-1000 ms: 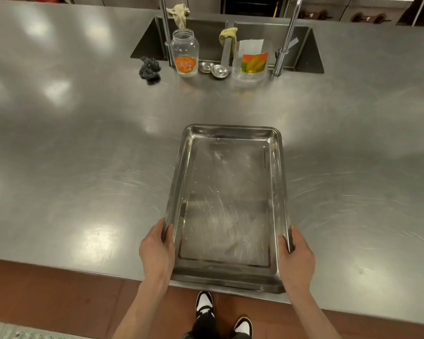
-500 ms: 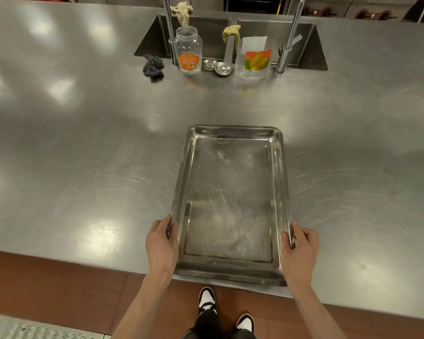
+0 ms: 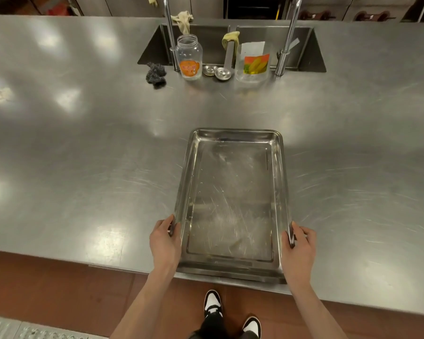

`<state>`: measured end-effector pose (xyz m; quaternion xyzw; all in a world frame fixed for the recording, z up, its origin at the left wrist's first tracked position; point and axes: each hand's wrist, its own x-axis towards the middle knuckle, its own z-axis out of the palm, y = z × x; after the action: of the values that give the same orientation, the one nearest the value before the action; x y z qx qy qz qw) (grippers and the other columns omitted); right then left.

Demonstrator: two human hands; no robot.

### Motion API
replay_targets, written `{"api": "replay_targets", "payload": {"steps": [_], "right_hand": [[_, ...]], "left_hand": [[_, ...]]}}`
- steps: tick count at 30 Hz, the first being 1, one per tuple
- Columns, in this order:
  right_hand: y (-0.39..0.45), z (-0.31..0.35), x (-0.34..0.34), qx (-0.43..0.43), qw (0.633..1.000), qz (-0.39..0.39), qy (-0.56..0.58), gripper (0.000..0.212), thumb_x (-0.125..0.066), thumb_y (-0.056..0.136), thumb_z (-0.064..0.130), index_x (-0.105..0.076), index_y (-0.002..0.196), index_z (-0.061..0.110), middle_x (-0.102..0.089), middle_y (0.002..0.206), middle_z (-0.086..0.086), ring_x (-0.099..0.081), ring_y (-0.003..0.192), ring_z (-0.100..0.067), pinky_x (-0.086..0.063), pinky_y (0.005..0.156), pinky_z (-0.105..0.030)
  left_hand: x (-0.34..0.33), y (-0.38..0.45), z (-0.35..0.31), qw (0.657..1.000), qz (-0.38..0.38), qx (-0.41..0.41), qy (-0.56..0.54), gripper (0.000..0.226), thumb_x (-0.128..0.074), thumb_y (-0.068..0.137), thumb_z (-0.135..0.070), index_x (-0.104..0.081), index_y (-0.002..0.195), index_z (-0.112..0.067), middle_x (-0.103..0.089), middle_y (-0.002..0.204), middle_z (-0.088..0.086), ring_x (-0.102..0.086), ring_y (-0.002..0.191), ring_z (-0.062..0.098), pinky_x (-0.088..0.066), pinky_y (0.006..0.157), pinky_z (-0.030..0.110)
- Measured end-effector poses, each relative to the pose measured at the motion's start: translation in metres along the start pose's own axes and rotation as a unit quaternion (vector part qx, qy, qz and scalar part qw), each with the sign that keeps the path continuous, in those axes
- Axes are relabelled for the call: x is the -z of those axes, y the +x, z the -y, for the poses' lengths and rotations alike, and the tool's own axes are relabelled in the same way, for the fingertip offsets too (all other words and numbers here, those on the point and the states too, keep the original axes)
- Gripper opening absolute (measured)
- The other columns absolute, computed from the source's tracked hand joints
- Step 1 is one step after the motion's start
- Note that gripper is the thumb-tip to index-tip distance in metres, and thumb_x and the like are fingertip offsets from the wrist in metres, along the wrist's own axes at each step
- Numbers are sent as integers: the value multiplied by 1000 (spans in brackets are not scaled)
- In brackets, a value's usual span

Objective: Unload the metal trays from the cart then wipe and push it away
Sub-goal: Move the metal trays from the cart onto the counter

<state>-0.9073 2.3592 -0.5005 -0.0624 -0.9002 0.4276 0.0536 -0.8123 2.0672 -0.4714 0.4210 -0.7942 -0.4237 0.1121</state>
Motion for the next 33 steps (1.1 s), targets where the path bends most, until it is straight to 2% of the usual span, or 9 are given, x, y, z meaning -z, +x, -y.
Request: {"api": "replay_targets", "payload": {"steps": [6, 8, 11, 14, 17, 19, 23, 28, 33], "right_hand": [[1, 13, 12, -28, 998, 46, -35, 40, -71, 98, 18, -65, 134, 1, -55, 126, -10, -60, 92, -19, -52, 89, -31], [4, 21, 20, -47, 994, 90, -48, 50, -62, 103, 35, -60, 141, 3, -53, 136, -10, -59, 103, -19, -45, 96, -28], [3, 36, 33, -75, 990, 119, -1, 62, -46, 106, 51, -50, 153, 10, -47, 153, -9, -51, 136, -26, -37, 117, -36], [-5, 56, 47, -48, 991, 83, 88, 66, -33, 107, 60, -44, 157, 18, -46, 159, 1, -40, 148, -13, -31, 124, -34], [-12, 83, 67, -19, 984, 58, 168, 53, -29, 111, 51, -41, 158, 31, -42, 158, 19, -35, 141, 15, -27, 112, -6], [-14, 100, 80, 9, 977, 40, 209, 52, -24, 112, 50, -39, 159, 31, -39, 160, 23, -31, 144, 17, -24, 111, 0], [-8, 128, 110, 60, 960, -12, 272, 60, -19, 110, 48, -38, 160, 21, -41, 163, 16, -31, 152, 3, -23, 120, -11], [0, 155, 166, 120, 936, -79, 321, 84, -19, 102, 73, -36, 160, 15, -42, 164, 6, -34, 154, -7, -24, 126, -26], [1, 162, 227, 150, 926, -128, 321, 86, -16, 101, 74, -34, 162, 15, -41, 165, 6, -32, 155, -7, -22, 126, -24]], "left_hand": [[8, 8, -4, 999, 36, -6, 23, 28, -59, 106, -26, -72, 122, -7, -71, 104, 1, -68, 94, 18, -53, 80, 22], [11, 11, -11, 999, 49, 5, -18, 38, -56, 107, -34, -66, 135, -9, -72, 121, 4, -69, 112, 22, -58, 94, 33], [18, 9, -26, 996, 59, -9, -58, 54, -50, 109, -45, -50, 155, -14, -57, 153, 5, -53, 141, 24, -43, 120, 46], [24, 3, -56, 990, 66, -55, -115, 55, -43, 111, -48, -45, 159, -21, -49, 160, -2, -45, 147, 16, -36, 122, 36], [29, -6, -95, 976, 74, -79, -190, 50, -39, 113, -45, -42, 160, -28, -47, 160, -14, -42, 146, 2, -33, 118, 23], [31, -15, -120, 965, 81, -101, -227, 50, -37, 113, -49, -42, 160, -33, -47, 159, -18, -42, 146, -3, -32, 116, 19], [35, -34, -166, 946, 106, -165, -259, 55, -32, 111, -56, -41, 161, -34, -48, 160, -20, -39, 149, -5, -29, 122, 22], [23, -58, -214, 916, 146, -238, -288, 57, -29, 107, -59, -40, 158, -37, -51, 158, -20, -39, 150, -3, -25, 130, 36], [5, -95, -261, 871, 197, -314, -323, 54, -29, 109, -52, -39, 158, -31, -51, 160, -12, -39, 152, 3, -25, 129, 40]]}}
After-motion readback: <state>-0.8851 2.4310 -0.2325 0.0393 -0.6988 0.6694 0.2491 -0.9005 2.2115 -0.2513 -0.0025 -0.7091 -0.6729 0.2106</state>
